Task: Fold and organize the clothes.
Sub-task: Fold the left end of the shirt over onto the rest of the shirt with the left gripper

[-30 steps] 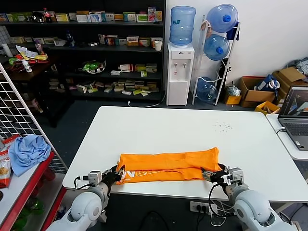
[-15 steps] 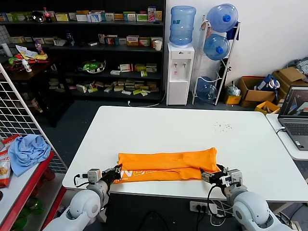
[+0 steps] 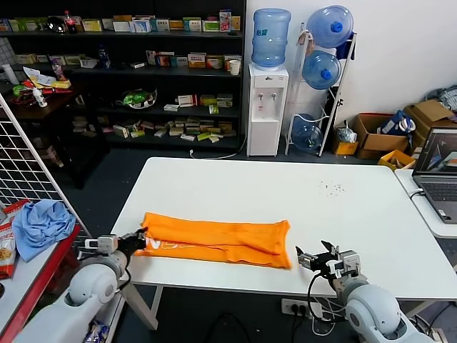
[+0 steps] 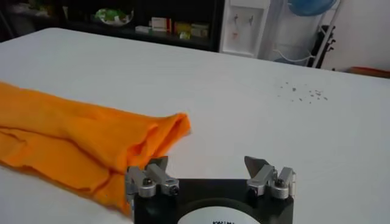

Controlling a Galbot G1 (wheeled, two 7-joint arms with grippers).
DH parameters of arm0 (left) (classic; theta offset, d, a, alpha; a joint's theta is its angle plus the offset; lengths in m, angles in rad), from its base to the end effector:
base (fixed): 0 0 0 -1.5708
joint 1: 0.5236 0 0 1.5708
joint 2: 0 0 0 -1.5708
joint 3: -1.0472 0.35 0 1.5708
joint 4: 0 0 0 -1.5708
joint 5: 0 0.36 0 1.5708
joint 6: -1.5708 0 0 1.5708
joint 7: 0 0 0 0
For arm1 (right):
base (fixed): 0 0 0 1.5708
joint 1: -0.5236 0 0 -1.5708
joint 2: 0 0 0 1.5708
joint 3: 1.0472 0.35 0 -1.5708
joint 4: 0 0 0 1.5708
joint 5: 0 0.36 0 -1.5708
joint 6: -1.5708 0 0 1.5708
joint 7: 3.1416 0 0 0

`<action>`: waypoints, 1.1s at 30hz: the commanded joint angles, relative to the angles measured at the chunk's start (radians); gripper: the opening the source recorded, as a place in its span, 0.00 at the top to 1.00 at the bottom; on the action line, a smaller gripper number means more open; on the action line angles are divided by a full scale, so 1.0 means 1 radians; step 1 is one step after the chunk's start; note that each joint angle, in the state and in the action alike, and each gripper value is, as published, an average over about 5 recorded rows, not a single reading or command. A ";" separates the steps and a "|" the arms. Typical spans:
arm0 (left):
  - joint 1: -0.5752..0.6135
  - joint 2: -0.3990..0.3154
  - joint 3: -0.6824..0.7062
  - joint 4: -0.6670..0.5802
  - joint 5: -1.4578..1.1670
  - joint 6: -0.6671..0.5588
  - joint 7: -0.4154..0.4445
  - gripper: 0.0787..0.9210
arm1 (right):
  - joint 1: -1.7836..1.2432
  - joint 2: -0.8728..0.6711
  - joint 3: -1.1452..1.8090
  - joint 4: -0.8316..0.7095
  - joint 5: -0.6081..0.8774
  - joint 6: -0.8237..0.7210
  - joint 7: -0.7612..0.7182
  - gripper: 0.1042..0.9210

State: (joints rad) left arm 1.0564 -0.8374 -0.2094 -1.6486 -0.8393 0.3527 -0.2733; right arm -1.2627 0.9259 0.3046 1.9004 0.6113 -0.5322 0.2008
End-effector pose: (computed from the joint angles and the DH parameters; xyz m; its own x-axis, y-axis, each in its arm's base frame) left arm 0.3384 0.1332 -0.3166 -0.8627 0.0266 0.5051 0.0284 0.9996 -0.0041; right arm 0.2754 -0.0812 -0.2968 -0.8169 -0.1308 0.5617 -0.1967 0.9787 -0.0581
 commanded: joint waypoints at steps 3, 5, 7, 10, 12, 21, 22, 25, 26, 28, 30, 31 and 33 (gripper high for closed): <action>0.003 0.088 -0.027 -0.096 -0.010 0.001 -0.033 0.96 | -0.003 0.030 0.010 -0.027 -0.108 0.124 -0.002 0.12; 0.017 0.057 -0.007 -0.165 -0.024 0.007 -0.054 0.96 | -0.002 0.044 0.019 -0.043 -0.145 0.179 0.002 0.12; 0.028 0.020 0.026 -0.223 -0.036 0.010 -0.074 0.96 | -0.001 0.057 0.028 -0.062 -0.184 0.227 0.006 0.12; 0.027 -0.034 0.089 -0.280 -0.051 0.012 -0.099 0.96 | -0.003 0.072 0.045 -0.086 -0.226 0.277 0.011 0.12; 0.016 -0.064 0.130 -0.304 -0.063 0.016 -0.113 0.96 | -0.010 0.083 0.059 -0.092 -0.230 0.294 0.017 0.12; -0.076 -0.202 0.287 -0.273 -0.085 0.008 -0.138 0.96 | -0.061 0.134 0.125 -0.094 -0.250 0.308 0.023 0.12; -0.088 -0.220 0.302 -0.261 -0.083 0.007 -0.139 0.96 | -0.065 0.138 0.131 -0.096 -0.254 0.308 0.022 0.12; -0.122 -0.271 0.354 -0.224 -0.076 0.004 -0.140 0.96 | -0.072 0.151 0.145 -0.099 -0.265 0.308 0.021 0.12; -0.131 -0.287 0.369 -0.213 -0.073 0.004 -0.140 0.96 | -0.073 0.154 0.149 -0.100 -0.268 0.307 0.021 0.12; -0.150 -0.323 0.399 -0.187 -0.064 0.004 -0.140 0.96 | -0.076 0.161 0.153 -0.100 -0.271 0.305 0.020 0.12; -0.168 -0.363 0.424 -0.157 -0.053 0.004 -0.139 0.96 | -0.079 0.166 0.157 -0.102 -0.275 0.305 0.019 0.12; -0.176 -0.383 0.437 -0.140 -0.047 0.003 -0.139 0.96 | -0.080 0.167 0.158 -0.102 -0.276 0.304 0.018 0.12; -0.188 -0.414 0.457 -0.108 -0.037 0.002 -0.137 0.96 | -0.081 0.168 0.160 -0.103 -0.276 0.303 0.017 0.12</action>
State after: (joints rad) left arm 0.9481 -1.0731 0.0975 -1.8456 -0.8964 0.3564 -0.3986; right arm -1.3307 1.0700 0.4375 1.8051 0.3633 -0.2524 0.2170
